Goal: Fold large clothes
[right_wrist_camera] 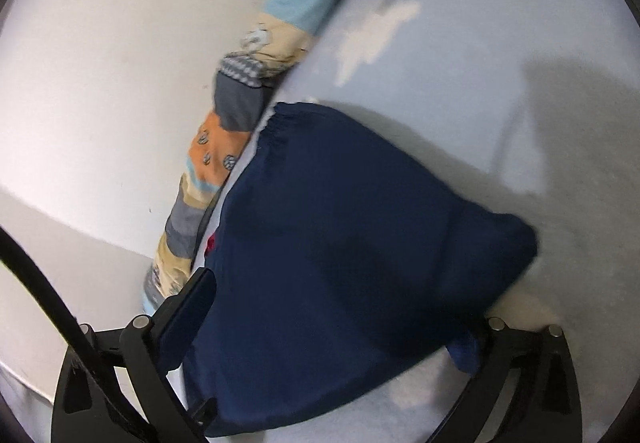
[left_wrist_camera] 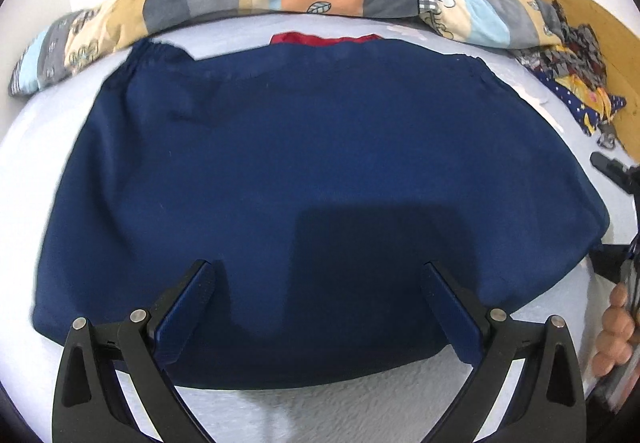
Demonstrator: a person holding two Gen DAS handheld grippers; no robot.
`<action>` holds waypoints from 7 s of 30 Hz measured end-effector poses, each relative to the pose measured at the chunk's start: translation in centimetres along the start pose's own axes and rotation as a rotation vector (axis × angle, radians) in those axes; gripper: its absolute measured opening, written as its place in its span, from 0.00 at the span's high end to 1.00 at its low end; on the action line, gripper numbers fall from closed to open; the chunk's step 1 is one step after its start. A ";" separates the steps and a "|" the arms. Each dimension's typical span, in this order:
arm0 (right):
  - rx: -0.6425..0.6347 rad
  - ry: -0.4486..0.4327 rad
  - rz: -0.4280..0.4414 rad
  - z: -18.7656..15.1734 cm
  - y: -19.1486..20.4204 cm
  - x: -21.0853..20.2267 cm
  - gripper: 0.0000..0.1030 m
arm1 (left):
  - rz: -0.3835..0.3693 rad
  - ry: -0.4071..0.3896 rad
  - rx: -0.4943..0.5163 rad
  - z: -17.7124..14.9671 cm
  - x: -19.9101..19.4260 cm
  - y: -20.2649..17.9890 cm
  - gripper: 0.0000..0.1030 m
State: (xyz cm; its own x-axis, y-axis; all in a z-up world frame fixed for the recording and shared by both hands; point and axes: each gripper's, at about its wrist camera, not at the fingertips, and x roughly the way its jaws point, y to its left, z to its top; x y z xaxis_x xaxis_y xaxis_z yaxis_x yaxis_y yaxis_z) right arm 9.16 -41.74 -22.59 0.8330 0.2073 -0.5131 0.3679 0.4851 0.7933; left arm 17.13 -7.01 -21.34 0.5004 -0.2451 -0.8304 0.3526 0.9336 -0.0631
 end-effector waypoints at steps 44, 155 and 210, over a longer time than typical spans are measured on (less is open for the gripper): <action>0.076 0.165 0.141 0.0 -2.2 3.4 0.71 | -0.027 -0.039 0.085 -1.3 0.7 -2.9 0.00; -1.381 0.326 -0.053 -24.8 20.5 7.5 0.32 | 0.132 -0.127 -0.392 1.0 -10.2 21.1 0.00; -0.378 0.514 0.215 -12.1 12.8 12.9 0.25 | -0.072 -0.012 -0.544 -2.6 -3.7 21.6 0.00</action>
State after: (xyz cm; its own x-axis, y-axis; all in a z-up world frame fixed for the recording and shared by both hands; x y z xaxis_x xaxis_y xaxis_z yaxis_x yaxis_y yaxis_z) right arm 19.57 -22.58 -23.05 0.5343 0.6654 -0.5213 -0.0323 0.6323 0.7740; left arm 20.89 14.74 -21.07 0.5005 -0.3136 -0.8069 -0.0719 0.9138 -0.3998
